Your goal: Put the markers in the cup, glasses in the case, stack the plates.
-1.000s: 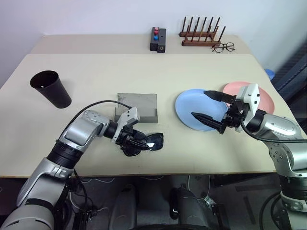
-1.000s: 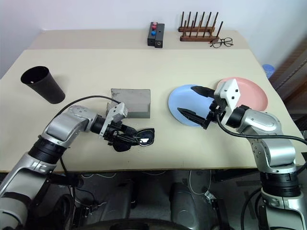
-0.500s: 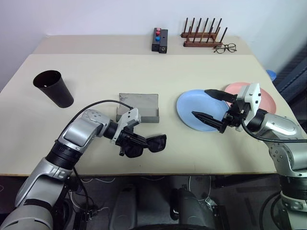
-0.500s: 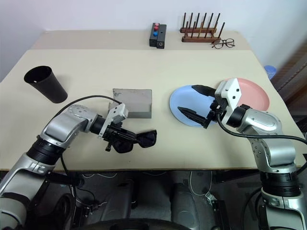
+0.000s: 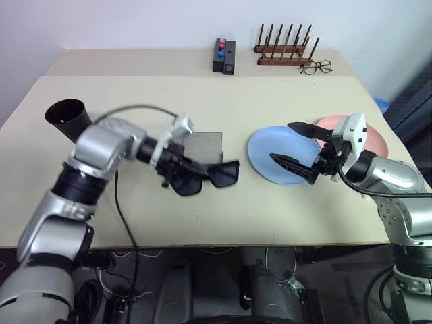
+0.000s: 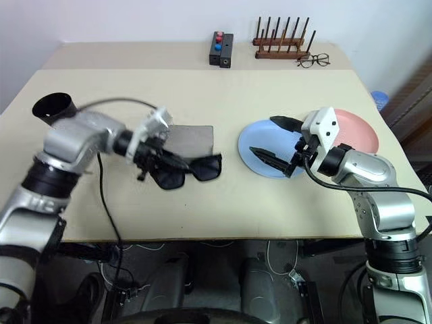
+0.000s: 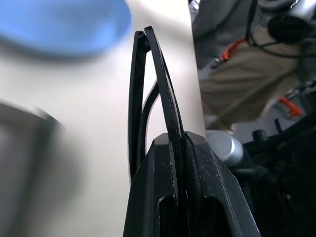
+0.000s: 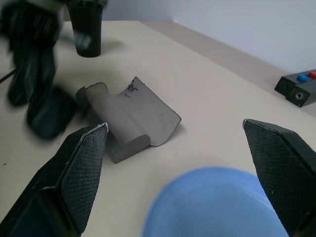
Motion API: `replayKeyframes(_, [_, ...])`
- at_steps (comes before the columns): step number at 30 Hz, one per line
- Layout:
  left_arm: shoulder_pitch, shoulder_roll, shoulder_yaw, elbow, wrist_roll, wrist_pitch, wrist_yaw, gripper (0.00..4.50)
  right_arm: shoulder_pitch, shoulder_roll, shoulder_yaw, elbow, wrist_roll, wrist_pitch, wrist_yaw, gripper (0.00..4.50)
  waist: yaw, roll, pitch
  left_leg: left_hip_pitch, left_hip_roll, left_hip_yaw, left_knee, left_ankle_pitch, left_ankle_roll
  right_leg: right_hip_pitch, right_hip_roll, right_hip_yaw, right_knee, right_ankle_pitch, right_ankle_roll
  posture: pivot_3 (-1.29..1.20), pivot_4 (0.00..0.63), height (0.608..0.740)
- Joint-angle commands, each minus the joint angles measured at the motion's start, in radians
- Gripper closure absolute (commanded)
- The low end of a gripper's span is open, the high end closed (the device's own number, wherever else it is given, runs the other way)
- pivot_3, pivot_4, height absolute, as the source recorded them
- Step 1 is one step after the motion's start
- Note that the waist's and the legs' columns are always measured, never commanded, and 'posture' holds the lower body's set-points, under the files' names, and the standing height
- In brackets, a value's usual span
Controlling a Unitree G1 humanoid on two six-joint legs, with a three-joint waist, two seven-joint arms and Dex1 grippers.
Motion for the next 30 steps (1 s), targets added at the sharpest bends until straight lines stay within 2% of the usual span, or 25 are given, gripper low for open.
replayKeyframes(1, [-0.085, -0.001, -0.033, 0.228, 0.089, -0.259, -0.057, 4.44, -0.027, 0.005, -0.005, -0.007, 0.002, -0.009, -0.003, 0.0, 0.0, 0.0, 0.0, 0.0, 0.0, 0.0, 0.0, 0.0, 0.0, 0.0, 0.0, 0.0, 0.0, 0.0, -0.001, 0.0, 0.15, 0.74])
replayKeyframes(4, [-0.154, -0.034, -0.065, 0.486, 0.18, -0.54, -0.06, 4.44, -0.029, 0.004, -0.005, -0.007, 0.004, -0.009, -0.004, 0.0, 0.0, 0.0, 0.0, 0.0, 0.0, 0.0, 0.0, 0.0, 0.0, 0.0, 0.0, 0.0, 0.0, 0.0, -0.001, 0.0, 0.15, 0.74])
replayKeyframes(8, [-0.216, -0.115, -0.025, 0.749, 0.244, -0.742, -0.06, 4.44, -0.012, 0.002, -0.013, -0.022, 0.009, -0.004, -0.012, 0.0, 0.003, -0.002, 0.001, -0.002, 0.0, 0.0, 0.0, 0.0, 0.001, -0.001, 0.0, 0.0, 0.0, 0.001, 0.0, 0.0, 0.15, 0.74])
replayKeyframes(12, [-0.241, -0.178, 0.034, 0.895, 0.279, -0.894, -0.028, 4.44, -0.001, 0.0, -0.019, -0.037, 0.013, 0.003, -0.021, 0.0, 0.003, -0.002, 0.001, -0.003, 0.0, 0.0, 0.001, 0.0, 0.001, -0.001, 0.0, 0.0, 0.0, 0.001, 0.0, 0.0, 0.15, 0.74])
replayKeyframes(17, [-0.257, -0.212, 0.058, 0.964, 0.345, -0.994, -0.038, 4.44, 0.01, -0.004, -0.027, -0.049, 0.017, 0.01, -0.027, 0.0, 0.002, -0.002, 0.001, -0.002, 0.0, 0.0, 0.001, 0.0, 0.001, -0.001, 0.0, 0.0, 0.0, 0.002, 0.002, 0.0, 0.15, 0.74])
replayKeyframes(30, [-0.325, -0.227, 0.126, 1.018, 0.434, -0.999, -0.022, 4.44, 0.016, 0.0, -0.027, -0.059, 0.019, 0.016, -0.034, 0.0, 0.0, -0.002, 0.001, -0.002, 0.0, 0.0, 0.001, 0.0, 0.001, -0.001, 0.0, 0.0, 0.0, 0.002, 0.003, 0.0, 0.15, 0.74])
